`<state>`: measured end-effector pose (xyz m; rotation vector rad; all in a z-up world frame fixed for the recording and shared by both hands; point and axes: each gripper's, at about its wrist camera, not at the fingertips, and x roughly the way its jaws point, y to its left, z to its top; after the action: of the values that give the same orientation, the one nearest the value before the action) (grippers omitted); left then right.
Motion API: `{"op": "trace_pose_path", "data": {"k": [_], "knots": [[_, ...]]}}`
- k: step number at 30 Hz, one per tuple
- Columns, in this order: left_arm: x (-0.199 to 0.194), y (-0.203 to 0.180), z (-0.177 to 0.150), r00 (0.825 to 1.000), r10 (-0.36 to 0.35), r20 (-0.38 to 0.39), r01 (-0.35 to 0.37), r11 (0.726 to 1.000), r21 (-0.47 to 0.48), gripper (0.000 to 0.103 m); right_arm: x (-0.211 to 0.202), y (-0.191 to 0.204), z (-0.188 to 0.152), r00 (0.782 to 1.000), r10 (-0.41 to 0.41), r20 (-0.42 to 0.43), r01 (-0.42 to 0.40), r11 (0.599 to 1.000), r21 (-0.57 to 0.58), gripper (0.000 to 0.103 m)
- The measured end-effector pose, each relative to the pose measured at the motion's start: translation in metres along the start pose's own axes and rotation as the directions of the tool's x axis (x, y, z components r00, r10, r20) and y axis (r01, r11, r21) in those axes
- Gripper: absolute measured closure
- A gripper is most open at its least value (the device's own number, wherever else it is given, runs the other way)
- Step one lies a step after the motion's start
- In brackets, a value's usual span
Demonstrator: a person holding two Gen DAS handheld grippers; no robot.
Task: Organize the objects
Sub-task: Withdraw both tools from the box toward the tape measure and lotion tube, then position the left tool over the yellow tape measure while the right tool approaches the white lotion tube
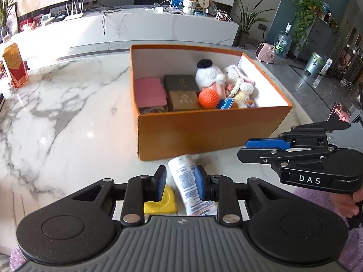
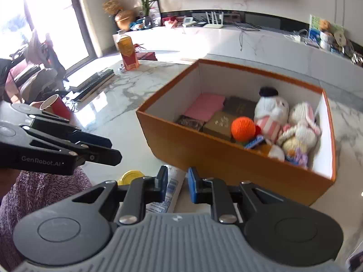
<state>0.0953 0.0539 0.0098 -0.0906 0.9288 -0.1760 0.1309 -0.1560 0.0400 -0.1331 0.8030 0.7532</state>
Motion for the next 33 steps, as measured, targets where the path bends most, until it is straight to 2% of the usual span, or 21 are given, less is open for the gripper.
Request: {"op": "trace_pose_path", "data": {"k": [3,8,11,14,19,25,30,32,33], "knots": [[0.011,0.013,-0.015,0.999,0.020,-0.027,-0.021,0.999,-0.032,0.072,0.019,0.000,-0.026,0.999,-0.046,-0.011,0.047,0.994,0.102,0.080],[0.019,0.029,-0.033,0.999,0.038,-0.026,-0.040,0.995,-0.086,0.066,0.042,0.010,-0.053,0.996,-0.092,-0.007,0.092,0.984,0.152,0.069],[0.020,0.035,-0.038,1.000,0.022,-0.007,-0.022,0.993,-0.112,0.063,0.054,0.016,-0.060,0.996,-0.091,-0.013,0.092,0.987,0.129,0.065],[0.025,0.034,-0.040,0.999,0.051,-0.013,-0.052,0.993,-0.111,0.062,0.063,0.021,-0.064,0.996,-0.092,-0.006,0.092,0.989,0.115,0.056],[0.033,0.039,-0.040,0.998,0.041,-0.038,-0.046,0.989,-0.141,0.062,0.075,0.028,-0.067,0.993,-0.114,0.011,0.113,0.992,0.062,0.051],[0.039,0.044,-0.040,0.997,0.031,-0.067,-0.043,0.983,-0.177,0.062,0.080,0.026,-0.069,0.995,-0.102,0.011,0.101,0.993,0.062,0.045],[0.041,0.044,-0.040,0.996,0.034,-0.080,-0.048,0.983,-0.179,0.062,0.083,0.026,-0.071,0.998,-0.061,0.001,0.061,0.995,0.082,0.044],[0.042,0.044,-0.040,0.996,0.036,-0.084,-0.051,0.983,-0.179,0.062,0.083,0.032,-0.072,0.998,-0.061,0.000,0.061,0.997,0.042,0.044],[0.042,0.044,-0.040,0.996,0.037,-0.087,-0.052,0.983,-0.178,0.062,0.084,0.035,-0.073,0.998,-0.062,-0.001,0.062,0.998,0.021,0.048]]}}
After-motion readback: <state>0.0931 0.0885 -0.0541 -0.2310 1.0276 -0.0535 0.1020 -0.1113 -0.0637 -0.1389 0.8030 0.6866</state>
